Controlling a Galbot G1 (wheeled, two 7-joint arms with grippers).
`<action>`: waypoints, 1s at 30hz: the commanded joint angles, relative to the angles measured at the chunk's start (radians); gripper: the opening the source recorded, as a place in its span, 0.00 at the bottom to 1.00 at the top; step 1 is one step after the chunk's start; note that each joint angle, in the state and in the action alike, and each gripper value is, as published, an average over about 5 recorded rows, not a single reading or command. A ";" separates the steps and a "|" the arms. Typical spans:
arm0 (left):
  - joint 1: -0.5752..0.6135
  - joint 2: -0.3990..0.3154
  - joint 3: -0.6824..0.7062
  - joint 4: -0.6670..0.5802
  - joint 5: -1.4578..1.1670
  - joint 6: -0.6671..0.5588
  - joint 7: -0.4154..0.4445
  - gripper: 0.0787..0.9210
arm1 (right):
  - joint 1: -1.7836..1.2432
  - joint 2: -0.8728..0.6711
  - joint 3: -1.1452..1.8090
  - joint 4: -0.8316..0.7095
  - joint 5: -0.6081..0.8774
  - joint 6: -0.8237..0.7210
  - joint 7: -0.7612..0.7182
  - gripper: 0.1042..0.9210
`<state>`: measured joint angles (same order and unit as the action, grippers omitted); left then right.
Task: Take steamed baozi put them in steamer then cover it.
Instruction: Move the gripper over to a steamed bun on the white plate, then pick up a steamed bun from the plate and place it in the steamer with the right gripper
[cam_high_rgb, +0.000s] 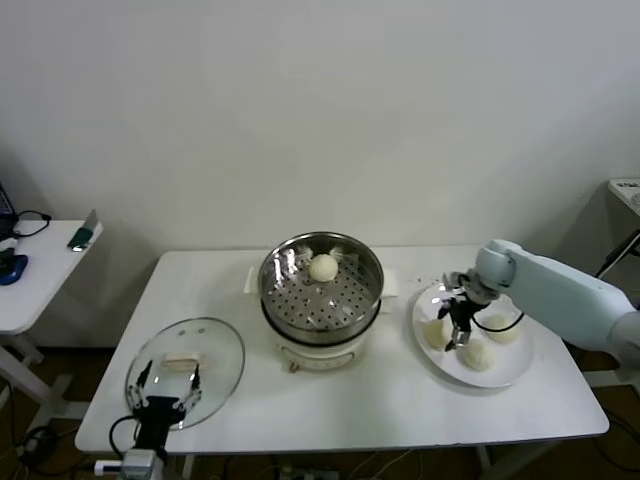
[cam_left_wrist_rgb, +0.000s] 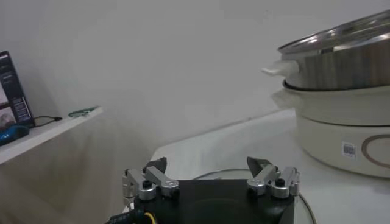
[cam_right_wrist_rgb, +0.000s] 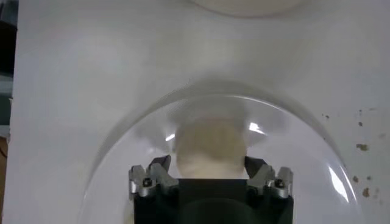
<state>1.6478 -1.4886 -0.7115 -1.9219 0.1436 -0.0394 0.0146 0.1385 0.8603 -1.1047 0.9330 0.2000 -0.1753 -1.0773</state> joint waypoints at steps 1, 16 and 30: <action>0.000 0.004 0.001 -0.003 0.001 0.001 0.000 0.88 | -0.012 0.007 0.009 -0.012 -0.005 0.000 -0.001 0.74; 0.016 0.002 0.000 -0.022 0.001 -0.004 0.000 0.88 | 0.100 -0.034 -0.030 0.038 0.066 0.004 0.000 0.72; 0.028 0.000 0.012 -0.044 -0.003 -0.006 0.001 0.88 | 0.694 0.033 -0.420 0.077 0.463 0.002 -0.019 0.73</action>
<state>1.6755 -1.4885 -0.7008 -1.9633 0.1413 -0.0454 0.0147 0.5594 0.8576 -1.3576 0.9965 0.4829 -0.1757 -1.0944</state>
